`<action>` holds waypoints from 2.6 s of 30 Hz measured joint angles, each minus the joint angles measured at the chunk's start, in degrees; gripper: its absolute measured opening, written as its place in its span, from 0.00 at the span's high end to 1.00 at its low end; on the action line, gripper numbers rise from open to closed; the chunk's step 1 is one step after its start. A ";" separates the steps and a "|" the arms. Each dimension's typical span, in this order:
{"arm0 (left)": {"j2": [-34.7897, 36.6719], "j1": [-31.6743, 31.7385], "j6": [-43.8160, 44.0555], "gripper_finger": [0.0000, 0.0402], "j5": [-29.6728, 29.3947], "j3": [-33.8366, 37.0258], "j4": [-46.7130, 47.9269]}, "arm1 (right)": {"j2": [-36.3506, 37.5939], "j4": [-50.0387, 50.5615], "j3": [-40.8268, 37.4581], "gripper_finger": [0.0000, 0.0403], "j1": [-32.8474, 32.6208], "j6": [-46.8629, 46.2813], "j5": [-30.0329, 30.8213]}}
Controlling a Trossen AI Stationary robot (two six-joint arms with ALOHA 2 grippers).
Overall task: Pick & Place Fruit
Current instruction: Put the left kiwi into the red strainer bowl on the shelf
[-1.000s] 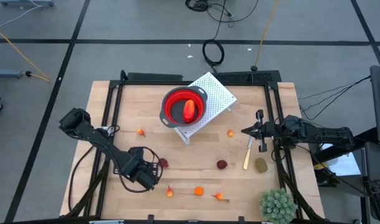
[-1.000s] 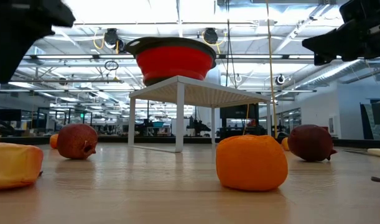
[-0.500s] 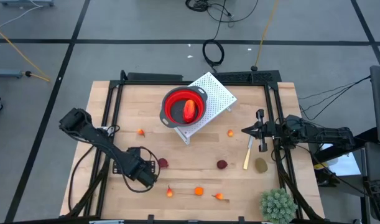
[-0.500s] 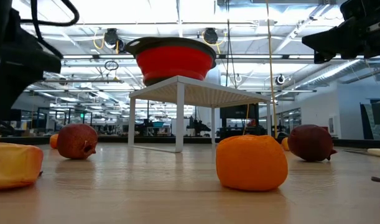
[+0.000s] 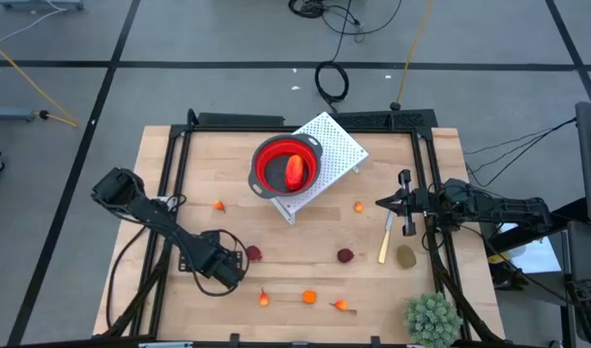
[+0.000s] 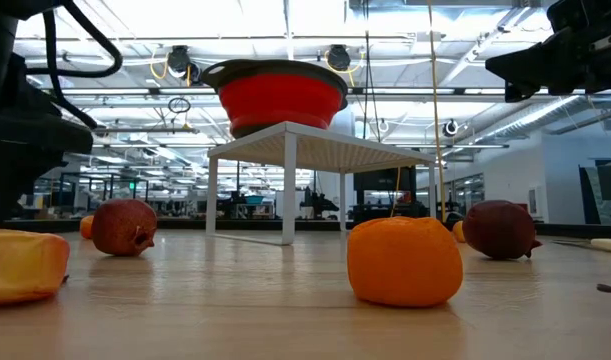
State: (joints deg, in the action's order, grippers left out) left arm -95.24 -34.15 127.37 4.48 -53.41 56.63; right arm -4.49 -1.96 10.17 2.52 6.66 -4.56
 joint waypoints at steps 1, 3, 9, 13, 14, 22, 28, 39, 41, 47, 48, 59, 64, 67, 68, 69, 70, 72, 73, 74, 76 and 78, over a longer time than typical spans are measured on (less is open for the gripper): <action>0.00 0.00 0.58 0.02 -0.02 0.00 0.32 | 0.00 0.00 0.00 1.00 0.02 0.00 0.00; 0.00 0.00 1.32 0.02 -0.48 0.00 0.88 | 0.00 0.00 0.00 1.00 0.00 0.00 0.02; 0.00 0.07 1.71 0.11 -3.12 0.00 1.89 | 0.00 0.00 0.00 1.00 0.00 0.00 0.02; 0.00 0.07 1.67 0.26 -3.46 0.00 2.15 | 0.00 0.00 0.00 1.00 0.00 -0.29 0.02; 0.00 0.07 1.55 0.30 -3.46 0.00 2.23 | 0.00 0.00 0.00 1.00 0.00 -0.66 0.03; 0.01 0.07 1.66 0.53 -3.49 0.00 3.40 | 0.00 0.00 0.00 1.00 0.00 -1.49 0.03; 2.22 -0.54 -0.23 0.52 -9.75 -1.44 3.31 | 0.00 0.00 0.00 1.00 0.02 -1.51 0.03; 10.89 -4.28 -8.25 0.52 -37.40 -7.42 2.88 | 0.00 0.00 0.00 1.00 0.02 -1.51 0.02; 12.24 -4.94 -10.78 0.51 -43.70 -8.33 1.47 | 0.00 0.00 0.00 1.00 0.02 -1.50 0.02; 15.55 -6.83 -25.70 0.51 -62.85 -8.41 -11.11 | 0.00 0.00 0.00 1.00 0.02 -1.44 0.02; 15.73 -7.02 -28.69 0.52 -65.13 -8.41 -13.63 | 0.00 0.00 0.00 1.00 0.01 -1.42 0.02; 15.91 -7.24 -63.19 0.51 -72.90 -8.41 -46.49 | 0.00 0.02 0.00 1.00 0.02 -1.27 0.02; 15.91 -7.23 -85.90 0.51 -71.14 -8.41 -68.20 | -0.02 0.02 0.00 1.00 0.02 -1.27 0.02; 15.91 -7.04 -100.70 0.50 -65.74 -8.41 -81.63 | -0.02 0.02 0.00 1.00 0.00 -1.27 0.02; 15.91 -6.88 -105.13 0.50 -62.98 -8.41 -85.55 | -0.02 0.02 0.00 1.00 0.02 -1.27 0.02; 15.91 -6.56 -109.35 0.50 -59.95 -8.41 -88.93 | -0.02 0.02 0.00 1.00 0.02 -1.27 0.02; 15.91 -6.24 -113.14 0.50 -56.80 -8.41 -92.06 | -0.01 0.02 0.00 1.00 0.01 -1.27 0.02; 15.91 -5.54 -119.87 0.51 -50.44 -8.41 -97.35 | -0.02 0.02 0.00 1.00 0.02 -1.27 0.02; 15.91 -5.16 -122.59 0.52 -47.41 -8.41 -99.45 | -0.02 0.02 0.00 1.00 0.02 -1.27 0.02; 15.91 -4.77 -124.89 0.52 -44.50 -8.41 -101.20 | -0.02 0.02 0.00 1.00 0.01 -1.25 0.02; 15.91 -4.02 -128.09 0.51 -39.61 -8.41 -103.76 | -0.02 0.02 0.00 1.00 0.02 -0.97 0.02; 15.91 -3.14 -130.17 0.50 -34.76 -8.41 -105.68 | -0.02 0.02 0.00 1.00 0.01 -0.85 0.02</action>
State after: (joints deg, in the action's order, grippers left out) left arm -79.33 -37.29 -2.79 -30.28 -61.82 -49.04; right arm -4.51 -1.93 10.17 2.53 5.80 -4.54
